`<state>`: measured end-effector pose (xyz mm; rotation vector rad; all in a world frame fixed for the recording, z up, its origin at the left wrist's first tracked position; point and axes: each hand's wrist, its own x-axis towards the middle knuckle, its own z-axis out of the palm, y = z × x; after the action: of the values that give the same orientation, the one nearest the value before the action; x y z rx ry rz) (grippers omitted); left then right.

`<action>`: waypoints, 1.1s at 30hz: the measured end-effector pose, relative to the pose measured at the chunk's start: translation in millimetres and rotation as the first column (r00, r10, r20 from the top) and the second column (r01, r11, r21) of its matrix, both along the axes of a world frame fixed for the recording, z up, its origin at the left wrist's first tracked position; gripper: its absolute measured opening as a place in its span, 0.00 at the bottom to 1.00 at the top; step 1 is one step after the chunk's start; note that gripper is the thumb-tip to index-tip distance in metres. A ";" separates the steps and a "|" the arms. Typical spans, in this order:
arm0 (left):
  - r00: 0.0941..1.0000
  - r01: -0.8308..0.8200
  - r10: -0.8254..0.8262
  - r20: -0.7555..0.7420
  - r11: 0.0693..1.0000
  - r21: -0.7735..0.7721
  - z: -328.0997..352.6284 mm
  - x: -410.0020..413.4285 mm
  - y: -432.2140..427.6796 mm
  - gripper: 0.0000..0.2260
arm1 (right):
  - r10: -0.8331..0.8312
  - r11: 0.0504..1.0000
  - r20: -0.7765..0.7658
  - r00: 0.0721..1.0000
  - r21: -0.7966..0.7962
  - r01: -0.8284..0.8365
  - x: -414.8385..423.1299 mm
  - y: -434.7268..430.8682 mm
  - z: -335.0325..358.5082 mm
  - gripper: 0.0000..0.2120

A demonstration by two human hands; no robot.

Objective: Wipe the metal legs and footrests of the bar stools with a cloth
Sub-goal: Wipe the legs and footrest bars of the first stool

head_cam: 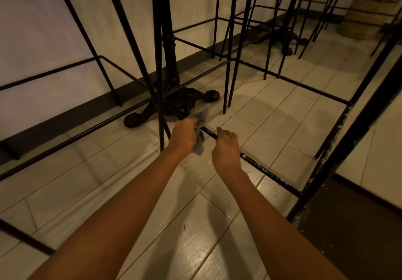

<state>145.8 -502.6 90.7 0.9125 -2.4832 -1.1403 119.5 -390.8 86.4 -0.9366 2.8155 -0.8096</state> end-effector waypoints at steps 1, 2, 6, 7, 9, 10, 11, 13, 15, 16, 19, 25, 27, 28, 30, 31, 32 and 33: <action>1.000 0.008 -0.007 0.022 0.998 -0.062 1.9 -2.6 0.4 0.15 | 0.007 1.000 0.001 1.000 -0.003 -0.007 -0.1 0.1 -0.3 0.25; 0.999 -0.005 0.008 0.036 0.997 -0.082 4.1 -4.3 2.4 0.16 | 0.012 1.000 0.005 1.000 -0.001 -0.012 -0.7 0.5 -0.5 0.25; 0.996 -0.084 0.084 0.043 0.996 -0.005 7.4 -8.7 11.7 0.15 | 0.006 1.000 0.003 1.000 -0.018 -0.005 -2.0 1.4 -1.1 0.25; 0.995 -0.101 0.099 0.028 0.993 0.059 8.8 -8.7 14.6 0.14 | 0.003 1.000 0.004 1.000 -0.013 -0.003 -2.3 1.3 -0.8 0.25; 0.988 -0.152 0.153 0.012 0.971 0.184 14.6 -6.6 20.3 0.14 | 0.005 1.000 0.000 1.000 -0.003 -0.005 -2.7 0.7 -0.6 0.25; 0.986 -0.166 0.167 0.013 0.960 0.227 17.1 -5.6 23.3 0.15 | 0.015 1.000 -0.008 1.000 0.002 -0.015 -3.1 0.5 -0.6 0.25; 0.986 -0.163 0.166 0.008 0.958 0.238 18.3 -3.5 26.4 0.15 | 0.016 1.000 -0.014 1.000 0.009 -0.016 -2.9 0.8 -0.1 0.25; 0.997 -0.077 0.078 -0.002 0.981 0.179 18.8 2.3 34.4 0.14 | 0.001 1.000 -0.017 1.000 0.007 -0.001 -4.3 0.4 -2.6 0.25; 1.000 0.002 -0.002 0.003 0.997 0.079 17.5 9.4 39.4 0.17 | -0.011 1.000 0.009 1.000 -0.004 0.011 -2.4 0.4 -0.4 0.23; 0.999 0.032 -0.033 0.007 0.998 0.059 16.3 11.0 39.5 0.17 | -0.008 1.000 0.004 1.000 -0.019 0.008 -0.5 -0.4 1.3 0.21; 0.997 0.055 -0.058 0.049 0.997 0.052 18.0 9.0 33.4 0.14 | -0.061 0.992 -0.145 0.988 -0.122 0.043 1.2 -3.0 5.1 0.14; 0.993 0.022 -0.019 0.113 1.000 -0.019 17.1 -0.4 26.4 0.16 | 0.055 0.997 -0.036 0.998 0.064 -0.053 -2.0 5.1 3.2 0.21; 0.996 0.018 -0.016 0.088 1.000 -0.021 13.1 0.3 29.5 0.17 | 0.042 0.997 -0.042 0.998 0.060 -0.039 -1.9 5.0 1.4 0.20; 0.997 0.025 -0.024 0.074 1.000 -0.007 12.2 1.6 32.0 0.17 | 0.050 0.997 -0.040 0.998 0.064 -0.047 -1.9 4.6 0.8 0.20; 0.997 0.039 -0.041 0.065 0.998 0.039 12.6 3.3 36.1 0.17 | 0.083 0.992 -0.058 0.995 0.104 -0.076 -2.7 5.2 0.5 0.19; 0.996 0.039 -0.043 0.077 0.998 0.059 14.4 3.4 37.4 0.17 | 0.100 0.988 -0.063 0.993 0.128 -0.091 -2.8 6.3 2.3 0.18; 0.994 0.029 -0.037 0.098 0.996 0.085 16.4 2.9 37.3 0.17 | 0.111 0.986 -0.066 0.992 0.135 -0.101 -2.4 7.2 4.1 0.18; 0.991 0.018 -0.032 0.127 0.993 0.115 18.7 2.5 35.9 0.17 | 0.118 0.983 -0.073 0.990 0.147 -0.106 -1.9 8.1 4.9 0.18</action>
<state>148.3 -466.7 109.4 1.0186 -2.5593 -1.2810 117.5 -382.7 91.3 -1.1170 2.8125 -0.5609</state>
